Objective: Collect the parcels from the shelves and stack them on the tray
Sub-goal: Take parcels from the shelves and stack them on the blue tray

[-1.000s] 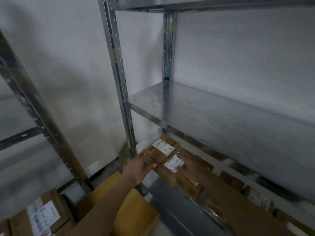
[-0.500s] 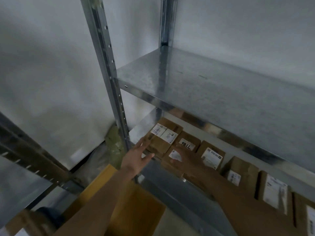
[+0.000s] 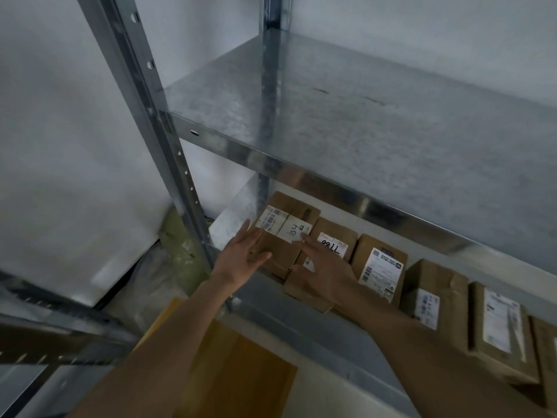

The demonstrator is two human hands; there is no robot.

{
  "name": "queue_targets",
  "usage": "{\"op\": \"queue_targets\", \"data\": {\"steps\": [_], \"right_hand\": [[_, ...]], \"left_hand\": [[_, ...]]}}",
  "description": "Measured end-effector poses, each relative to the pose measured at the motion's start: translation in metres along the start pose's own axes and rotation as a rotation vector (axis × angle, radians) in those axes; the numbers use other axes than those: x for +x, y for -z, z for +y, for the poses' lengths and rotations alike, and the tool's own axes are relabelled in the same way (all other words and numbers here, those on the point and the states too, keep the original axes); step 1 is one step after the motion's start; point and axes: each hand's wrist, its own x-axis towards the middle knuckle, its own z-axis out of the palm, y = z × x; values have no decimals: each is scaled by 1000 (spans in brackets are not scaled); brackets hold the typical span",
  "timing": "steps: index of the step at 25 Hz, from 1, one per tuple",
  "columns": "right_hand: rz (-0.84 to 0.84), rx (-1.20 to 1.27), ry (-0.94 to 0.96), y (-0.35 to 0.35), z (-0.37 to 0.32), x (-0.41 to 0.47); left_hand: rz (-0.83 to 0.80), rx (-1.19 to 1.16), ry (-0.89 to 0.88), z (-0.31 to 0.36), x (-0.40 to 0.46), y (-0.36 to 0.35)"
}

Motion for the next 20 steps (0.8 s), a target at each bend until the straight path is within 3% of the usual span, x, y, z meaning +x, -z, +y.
{"op": "queue_targets", "data": {"steps": [8, 20], "right_hand": [[9, 1, -4, -9, 3, 15], [28, 27, 36, -29, -15, 38]], "left_hand": [[-36, 12, -70, -21, 20, -16], [122, -20, -46, -37, 12, -17]]}}
